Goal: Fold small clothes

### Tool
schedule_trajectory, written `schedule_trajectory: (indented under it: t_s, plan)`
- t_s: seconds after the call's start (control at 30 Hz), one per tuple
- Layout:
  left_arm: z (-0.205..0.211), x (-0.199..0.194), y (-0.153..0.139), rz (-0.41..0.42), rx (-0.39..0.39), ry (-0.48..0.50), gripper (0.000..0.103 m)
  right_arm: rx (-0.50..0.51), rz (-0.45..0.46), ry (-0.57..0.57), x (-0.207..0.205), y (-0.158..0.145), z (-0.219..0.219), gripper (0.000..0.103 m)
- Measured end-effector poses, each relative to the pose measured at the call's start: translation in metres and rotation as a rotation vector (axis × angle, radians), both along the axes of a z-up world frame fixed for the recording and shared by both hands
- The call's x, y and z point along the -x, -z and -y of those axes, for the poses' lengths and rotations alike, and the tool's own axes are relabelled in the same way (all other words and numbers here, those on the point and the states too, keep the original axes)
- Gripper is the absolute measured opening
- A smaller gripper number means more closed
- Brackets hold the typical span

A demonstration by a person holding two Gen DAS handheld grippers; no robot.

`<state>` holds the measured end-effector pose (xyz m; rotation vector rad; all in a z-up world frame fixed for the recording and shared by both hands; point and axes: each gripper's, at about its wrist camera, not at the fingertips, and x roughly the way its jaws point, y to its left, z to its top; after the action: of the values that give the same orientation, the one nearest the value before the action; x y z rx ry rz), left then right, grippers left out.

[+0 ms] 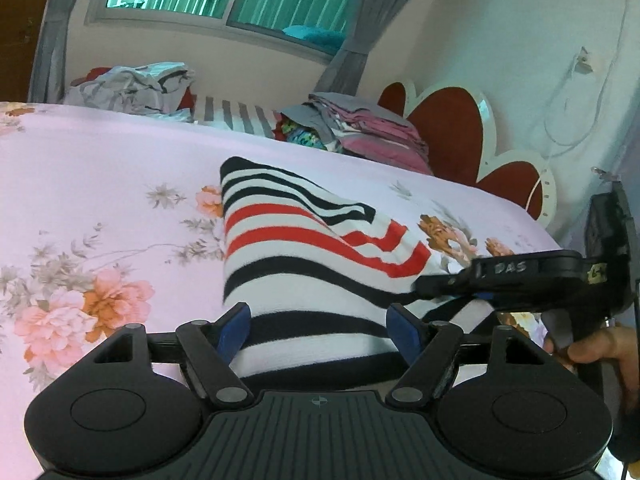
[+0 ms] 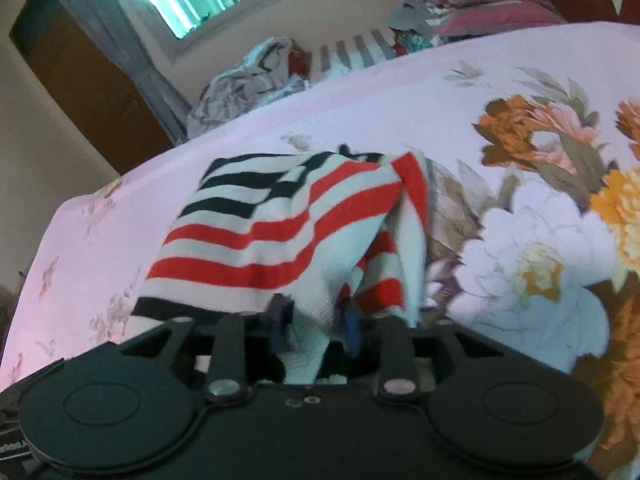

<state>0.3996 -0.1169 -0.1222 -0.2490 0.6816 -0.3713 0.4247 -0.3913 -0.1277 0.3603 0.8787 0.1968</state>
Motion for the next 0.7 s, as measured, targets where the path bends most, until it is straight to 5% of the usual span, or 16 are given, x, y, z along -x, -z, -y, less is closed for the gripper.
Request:
schedule_trajectory:
  t_s: [0.2, 0.27, 0.33, 0.53, 0.7]
  plan:
    - [0.002, -0.003, 0.004, -0.002, -0.004, -0.005, 0.074, -0.148, -0.081, -0.007, -0.008, 0.023, 0.009, 0.045]
    - [0.003, -0.004, 0.005, -0.003, -0.014, -0.009, 0.074, -0.174, -0.084, -0.007, -0.013, 0.026, 0.006, 0.033]
    - [0.003, -0.006, 0.005, -0.003, -0.021, -0.013, 0.074, -0.152, -0.057, -0.015, -0.013, 0.021, 0.000, 0.021]
    - [0.008, -0.010, 0.003, 0.006, -0.020, -0.013, 0.074, -0.027, 0.101, -0.047, 0.001, -0.016, 0.000, 0.018]
    - [0.022, -0.010, 0.016, 0.002, -0.094, 0.005, 0.085, -0.029, 0.004, -0.015, 0.003, 0.020, 0.015, 0.019]
